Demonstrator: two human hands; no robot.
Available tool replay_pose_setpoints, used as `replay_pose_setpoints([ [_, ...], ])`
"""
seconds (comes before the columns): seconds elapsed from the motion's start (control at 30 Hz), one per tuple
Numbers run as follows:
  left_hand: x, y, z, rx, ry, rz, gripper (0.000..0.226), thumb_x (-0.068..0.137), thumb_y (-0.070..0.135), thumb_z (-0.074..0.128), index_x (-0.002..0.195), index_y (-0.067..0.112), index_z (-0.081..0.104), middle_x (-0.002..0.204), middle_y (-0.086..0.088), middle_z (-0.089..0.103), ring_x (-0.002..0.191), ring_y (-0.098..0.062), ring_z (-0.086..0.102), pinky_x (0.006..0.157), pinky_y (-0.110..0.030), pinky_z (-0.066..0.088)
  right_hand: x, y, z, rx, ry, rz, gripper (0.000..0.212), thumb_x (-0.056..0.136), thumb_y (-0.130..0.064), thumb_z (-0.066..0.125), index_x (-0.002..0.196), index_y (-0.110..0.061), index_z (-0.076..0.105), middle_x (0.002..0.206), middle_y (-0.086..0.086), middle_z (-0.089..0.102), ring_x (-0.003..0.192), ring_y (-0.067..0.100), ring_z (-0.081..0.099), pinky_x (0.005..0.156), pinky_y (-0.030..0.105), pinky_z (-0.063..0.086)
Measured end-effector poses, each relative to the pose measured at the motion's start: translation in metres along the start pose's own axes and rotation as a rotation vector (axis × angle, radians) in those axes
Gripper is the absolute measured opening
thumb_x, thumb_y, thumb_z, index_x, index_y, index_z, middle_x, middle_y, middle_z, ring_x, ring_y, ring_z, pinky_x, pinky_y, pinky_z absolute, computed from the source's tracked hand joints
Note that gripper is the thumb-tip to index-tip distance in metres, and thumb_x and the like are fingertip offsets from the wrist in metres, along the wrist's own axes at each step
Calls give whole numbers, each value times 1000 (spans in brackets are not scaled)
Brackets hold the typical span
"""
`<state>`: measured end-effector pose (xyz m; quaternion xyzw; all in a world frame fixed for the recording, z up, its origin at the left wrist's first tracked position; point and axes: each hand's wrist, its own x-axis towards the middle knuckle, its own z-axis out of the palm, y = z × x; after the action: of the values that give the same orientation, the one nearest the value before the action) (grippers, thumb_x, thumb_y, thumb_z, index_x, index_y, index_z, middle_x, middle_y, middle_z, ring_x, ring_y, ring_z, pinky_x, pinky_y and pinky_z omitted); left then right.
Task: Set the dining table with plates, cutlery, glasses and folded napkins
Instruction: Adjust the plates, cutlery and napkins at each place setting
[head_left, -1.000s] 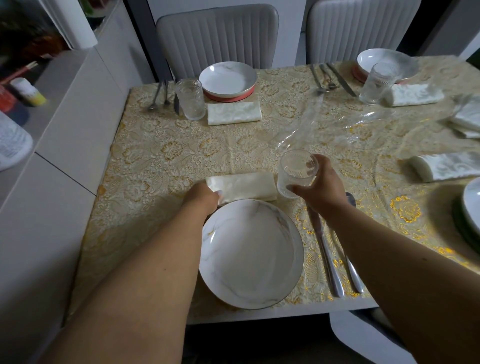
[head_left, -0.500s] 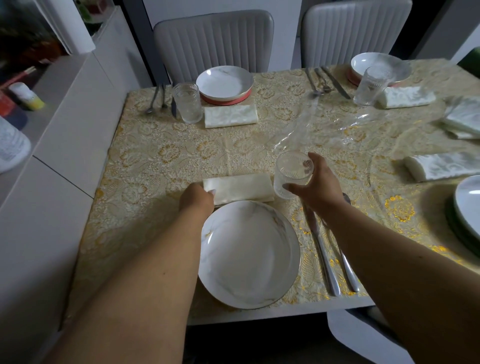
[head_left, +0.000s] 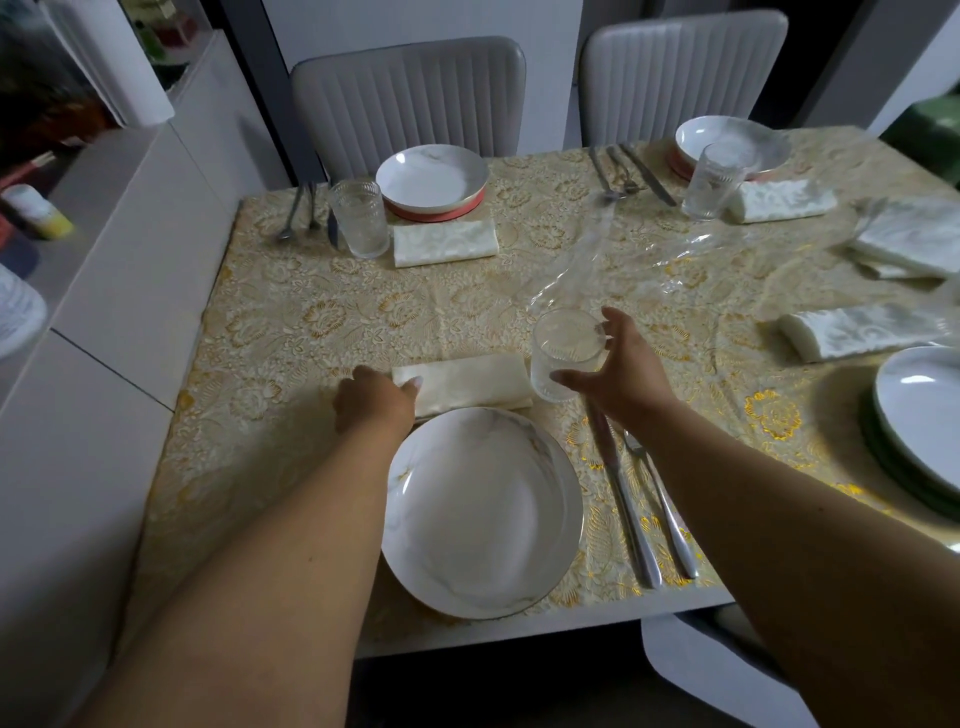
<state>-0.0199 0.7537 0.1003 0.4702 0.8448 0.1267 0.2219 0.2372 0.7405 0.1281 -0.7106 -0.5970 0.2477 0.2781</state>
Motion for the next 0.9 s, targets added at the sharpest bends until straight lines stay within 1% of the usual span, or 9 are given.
replay_pose_setpoints([
  [0.1, -11, 15, -10, -34, 121, 59, 62, 91, 45, 58, 128, -3, 44, 132, -25, 47, 122, -38, 46, 96, -45, 41, -6, 1, -11, 14, 26, 15, 103, 64, -41, 85, 145, -16, 27, 137, 4, 49, 124, 23, 48, 101, 40, 43],
  [0.2, -30, 36, -16, -185, 221, 144, 48, 92, 39, 58, 120, 0, 52, 124, -21, 53, 114, -36, 52, 89, -43, 44, -16, 1, -23, 47, 58, 31, 96, 67, -42, 83, 143, -18, 29, 135, 2, 50, 122, 21, 50, 99, 42, 45],
  [0.33, -70, 70, -16, -349, 317, 331, 30, 94, 31, 55, 109, 5, 57, 112, -16, 60, 103, -32, 56, 84, -39, 44, -33, 10, -45, 52, 108, 58, 83, 74, -45, 76, 140, -16, 35, 132, 3, 54, 118, 20, 53, 95, 39, 47],
  [0.47, -108, 100, -8, -396, 225, 459, 18, 94, 24, 53, 101, 8, 56, 105, -13, 63, 98, -32, 58, 83, -41, 47, -51, 28, -73, 79, 148, 109, 71, 79, -42, 73, 135, -13, 41, 126, 7, 58, 114, 23, 56, 92, 37, 47],
  [0.6, -148, 130, 4, -359, 143, 530, 13, 95, 22, 51, 101, 11, 56, 102, -7, 63, 93, -26, 58, 74, -31, 43, -58, 48, -109, 59, 122, 152, 64, 80, -42, 72, 131, -13, 46, 121, 7, 60, 109, 24, 58, 86, 33, 46],
  [0.67, -168, 147, 11, -332, 97, 563, 12, 95, 21, 50, 100, 11, 56, 99, -6, 63, 89, -24, 58, 72, -29, 42, -58, 60, -132, 27, 103, 172, 61, 81, -44, 69, 129, -13, 48, 119, 6, 61, 107, 24, 58, 86, 32, 45],
  [0.8, -205, 186, 29, -279, -10, 591, 12, 96, 24, 51, 91, 14, 53, 93, -8, 62, 87, -29, 57, 69, -31, 40, -63, 95, -182, -32, 66, 174, 52, 85, -42, 66, 124, -10, 52, 119, 7, 60, 107, 26, 57, 77, 25, 38],
  [0.9, -227, 214, 46, -269, -71, 564, 15, 96, 26, 52, 86, 14, 52, 86, -6, 60, 85, -29, 56, 67, -31, 38, -62, 126, -219, -108, 37, 213, 45, 87, -41, 62, 121, -12, 54, 118, 8, 61, 109, 27, 56, 79, 28, 39],
])
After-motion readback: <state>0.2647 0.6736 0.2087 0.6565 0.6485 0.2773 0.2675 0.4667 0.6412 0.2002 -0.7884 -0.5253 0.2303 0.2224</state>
